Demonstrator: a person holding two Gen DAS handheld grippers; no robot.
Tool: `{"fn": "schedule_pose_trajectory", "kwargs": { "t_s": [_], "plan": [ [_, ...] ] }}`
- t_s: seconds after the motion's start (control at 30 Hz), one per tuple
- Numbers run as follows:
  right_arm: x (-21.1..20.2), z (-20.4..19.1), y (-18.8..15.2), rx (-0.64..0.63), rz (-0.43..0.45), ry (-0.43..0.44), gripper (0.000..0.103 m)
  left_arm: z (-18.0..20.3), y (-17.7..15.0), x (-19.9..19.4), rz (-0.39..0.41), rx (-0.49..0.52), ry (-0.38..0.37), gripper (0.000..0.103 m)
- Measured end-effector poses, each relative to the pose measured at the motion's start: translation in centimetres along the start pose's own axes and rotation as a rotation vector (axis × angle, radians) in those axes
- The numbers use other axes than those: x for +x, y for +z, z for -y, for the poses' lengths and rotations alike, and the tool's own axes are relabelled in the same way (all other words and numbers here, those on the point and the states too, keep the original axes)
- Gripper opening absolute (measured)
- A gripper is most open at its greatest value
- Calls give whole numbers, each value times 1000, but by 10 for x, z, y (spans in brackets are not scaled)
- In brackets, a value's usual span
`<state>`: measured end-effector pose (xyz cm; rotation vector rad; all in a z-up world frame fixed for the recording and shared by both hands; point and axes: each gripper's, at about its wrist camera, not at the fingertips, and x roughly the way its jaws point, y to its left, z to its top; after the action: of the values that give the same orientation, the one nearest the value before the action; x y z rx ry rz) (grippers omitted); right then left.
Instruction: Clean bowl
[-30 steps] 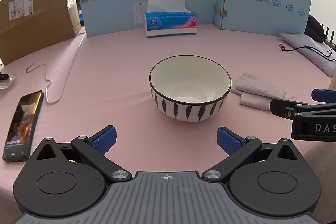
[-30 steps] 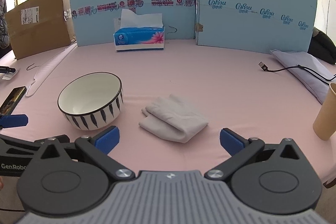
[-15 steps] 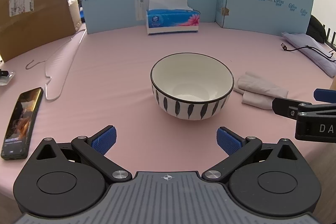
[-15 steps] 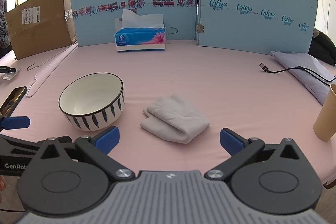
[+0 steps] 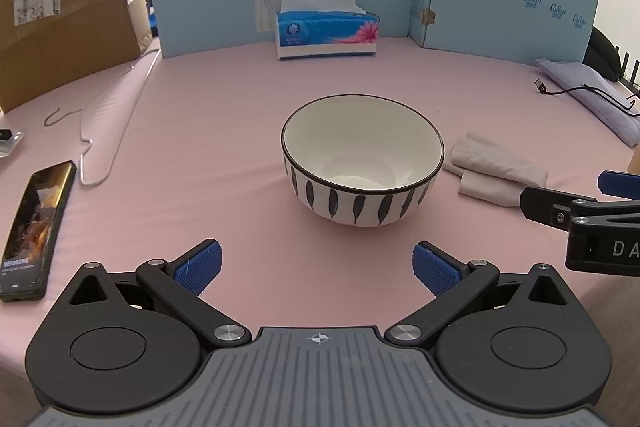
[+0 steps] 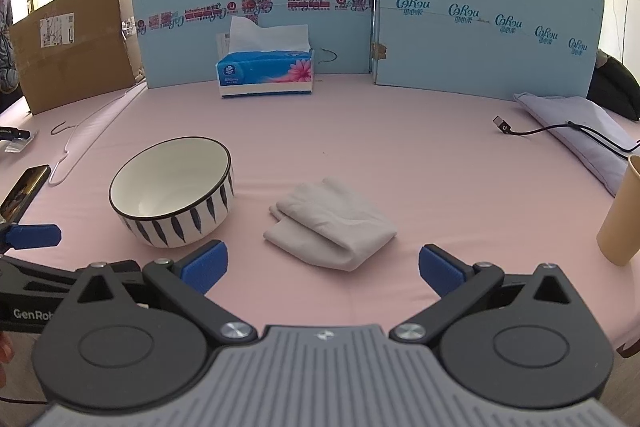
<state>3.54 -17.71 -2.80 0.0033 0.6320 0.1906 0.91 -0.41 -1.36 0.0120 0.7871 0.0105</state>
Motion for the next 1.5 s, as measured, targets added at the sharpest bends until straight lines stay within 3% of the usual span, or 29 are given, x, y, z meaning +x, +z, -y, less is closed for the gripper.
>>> {"fn": "schedule_pose_trajectory", "kwargs": {
  "t_s": [1.5],
  "plan": [
    [2,2,-4,-2,0,12,103,-1,2,1,-6,-2,1,103]
  ]
}}
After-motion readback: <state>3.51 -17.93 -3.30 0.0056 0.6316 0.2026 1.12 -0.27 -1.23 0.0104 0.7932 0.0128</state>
